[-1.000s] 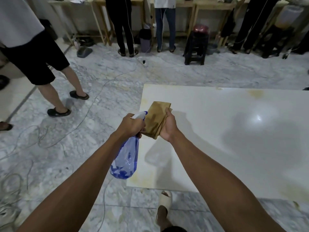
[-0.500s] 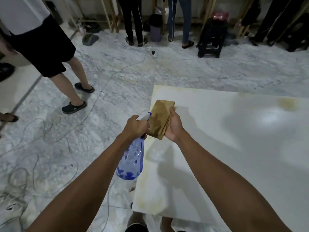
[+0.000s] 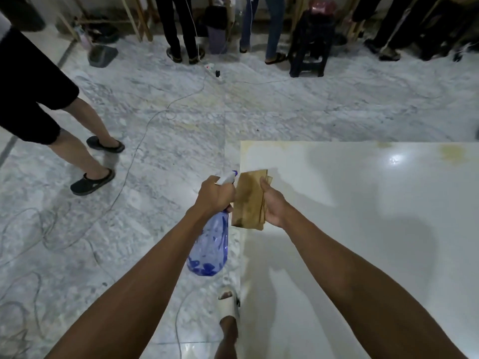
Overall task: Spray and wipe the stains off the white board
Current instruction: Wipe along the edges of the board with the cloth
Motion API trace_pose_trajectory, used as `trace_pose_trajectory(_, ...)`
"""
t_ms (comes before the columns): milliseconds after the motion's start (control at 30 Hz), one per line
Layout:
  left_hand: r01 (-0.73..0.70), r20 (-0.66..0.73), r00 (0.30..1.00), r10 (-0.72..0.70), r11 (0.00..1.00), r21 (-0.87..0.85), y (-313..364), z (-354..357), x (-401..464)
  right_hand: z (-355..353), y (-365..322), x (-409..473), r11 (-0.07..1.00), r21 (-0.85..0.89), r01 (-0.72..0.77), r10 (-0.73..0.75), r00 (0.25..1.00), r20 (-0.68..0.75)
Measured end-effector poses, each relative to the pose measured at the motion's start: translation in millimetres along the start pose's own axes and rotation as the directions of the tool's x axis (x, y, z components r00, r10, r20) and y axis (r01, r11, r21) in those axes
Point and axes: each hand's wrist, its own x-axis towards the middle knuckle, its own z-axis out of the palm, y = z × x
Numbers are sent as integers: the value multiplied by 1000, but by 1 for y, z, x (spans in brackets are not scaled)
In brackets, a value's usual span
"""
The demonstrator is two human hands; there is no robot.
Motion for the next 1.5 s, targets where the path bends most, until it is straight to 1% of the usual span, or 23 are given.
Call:
trace_pose_trajectory(67,-20,9,1000,20,999,-37,7,-7,22,2,-21,18,961,-268,73,-102,990,-97)
trace_pose_trajectory(100,-36,14,999,36,998,-46,11,-11,34,3,-38,29,909,-390,145,-215,966,-141)
trace_pose_trajectory(133,-55,17,998,56,997,-46,17,-16,46,6,-57,41,825,-514,236,-355,924,-144)
trace_pose_trajectory(167,-77,20,997,77,996,-40,21,-20,58,7,-77,54,689,-647,325,-496,863,-95)
trace_pose_trajectory(233,-124,26,992,125,992,-29,27,-26,83,11,-112,88,364,-862,354,-653,757,35)
trace_pose_trajectory(267,-143,26,989,144,989,-25,26,-28,96,9,-124,115,202,-934,296,-664,742,91)
trace_pose_trajectory(300,-159,29,987,160,987,-18,25,-30,109,8,-134,141,62,-972,225,-640,757,135)
trace_pose_trajectory(367,-161,33,986,161,987,-16,16,-31,126,-2,-125,194,-203,-976,75,-498,851,169)
trace_pose_trajectory(400,-151,38,988,152,988,-21,10,-31,133,-8,-111,217,-319,-948,10,-473,865,168)
trace_pose_trajectory(433,-138,49,989,140,990,-31,6,-31,138,-13,-95,230,-366,-929,-59,-531,833,157)
trace_pose_trajectory(500,-93,72,993,95,995,-40,-5,-33,145,-19,-69,237,-282,-956,-87,-600,793,105)
trace_pose_trajectory(600,-69,86,994,66,997,25,-17,-34,149,-16,-61,235,-181,-982,48,-488,863,132)
trace_pose_trajectory(667,-69,85,994,63,995,69,-21,-31,147,-13,-56,234,-232,-973,5,-575,806,141)
trace_pose_trajectory(700,-65,84,995,58,995,76,-24,-29,146,-14,-55,234,-225,-974,-12,-601,789,130)
trace_pose_trajectory(800,-32,80,996,28,998,57,-30,-24,142,-19,-49,231,-214,-976,46,-559,813,161)
trace_pose_trajectory(833,-23,83,996,18,998,53,-31,-22,140,-19,-48,229,-211,-976,45,-554,817,157)
trace_pose_trajectory(967,-34,97,995,29,998,49,-35,-16,129,-18,-31,218,-267,-964,10,-608,774,177)
trace_pose_trajectory(1033,-38,99,995,33,998,47,-37,-15,121,-19,-24,213,-266,-964,27,-571,801,180)
trace_pose_trajectory(1100,-58,97,994,53,997,56,-39,-16,115,-20,-18,204,-260,-965,38,-575,797,186)
trace_pose_trajectory(1200,-77,77,994,71,994,79,-45,-15,103,-21,3,190,-317,-948,-1,-560,807,186)
trace_pose_trajectory(1367,-81,54,996,77,994,75,-63,-10,66,-19,25,156,-225,-968,110,-530,820,216)
trace_pose_trajectory(1433,-77,39,996,76,996,46,-73,-8,48,-21,45,145,-285,-954,89,-543,805,238)
trace_pose_trajectory(1500,-63,32,998,63,998,25,-85,-4,26,-22,67,128,-313,-946,87,-573,777,261)
